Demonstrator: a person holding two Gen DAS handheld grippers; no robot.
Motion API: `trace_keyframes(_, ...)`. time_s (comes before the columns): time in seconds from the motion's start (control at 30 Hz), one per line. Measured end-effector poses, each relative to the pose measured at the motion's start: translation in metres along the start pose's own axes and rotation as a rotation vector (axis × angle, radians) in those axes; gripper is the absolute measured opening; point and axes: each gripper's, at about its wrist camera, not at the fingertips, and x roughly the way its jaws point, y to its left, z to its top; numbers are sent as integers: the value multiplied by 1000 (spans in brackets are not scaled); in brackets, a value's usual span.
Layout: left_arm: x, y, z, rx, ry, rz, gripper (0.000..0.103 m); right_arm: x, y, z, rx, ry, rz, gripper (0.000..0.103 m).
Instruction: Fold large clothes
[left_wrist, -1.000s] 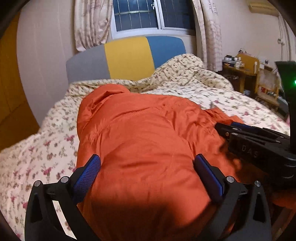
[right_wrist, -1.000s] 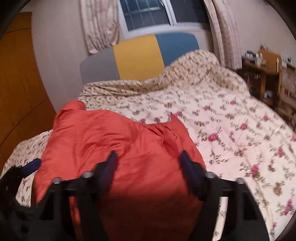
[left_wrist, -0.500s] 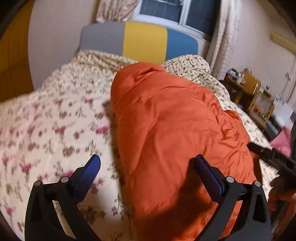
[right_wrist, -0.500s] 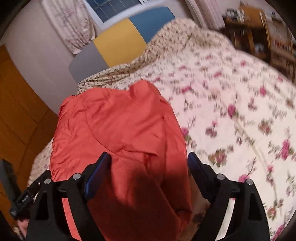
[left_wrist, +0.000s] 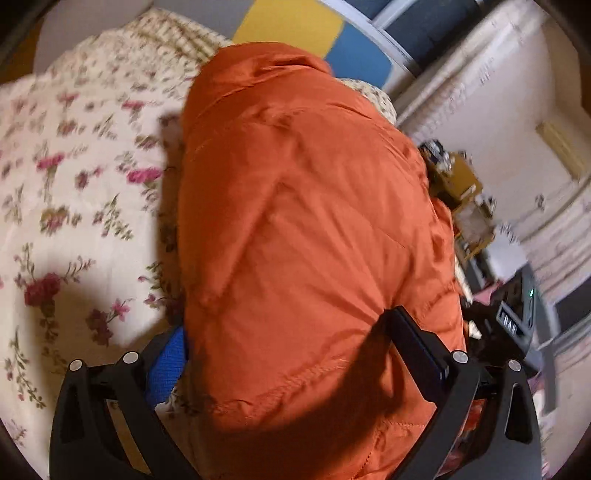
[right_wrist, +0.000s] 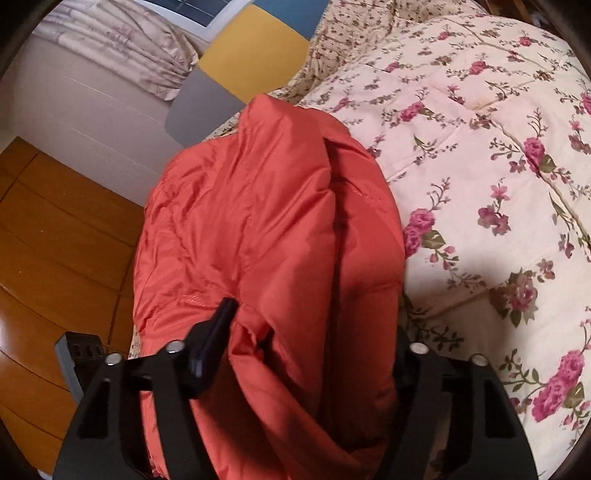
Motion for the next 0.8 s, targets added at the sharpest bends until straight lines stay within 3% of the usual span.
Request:
trace_keyframes(0.2, -14, -23, -5, 94, -35, 47, 84, -16, 3, -10, -7, -38, 60, 48)
trace_keyframes(0.33, -33, -35, -8, 133, -89, 53, 76, -20, 18, -10, -20, -64, 96, 47)
trace_keyframes(0.6, -78, -42, -5, 211, -201, 72, 69, -11, 51, -22, -29, -73, 168, 47)
trace_keyframes(0.8, -114, -17, -9, 201, -271, 110, 68, 19, 93, -34, -87, -34, 210, 47)
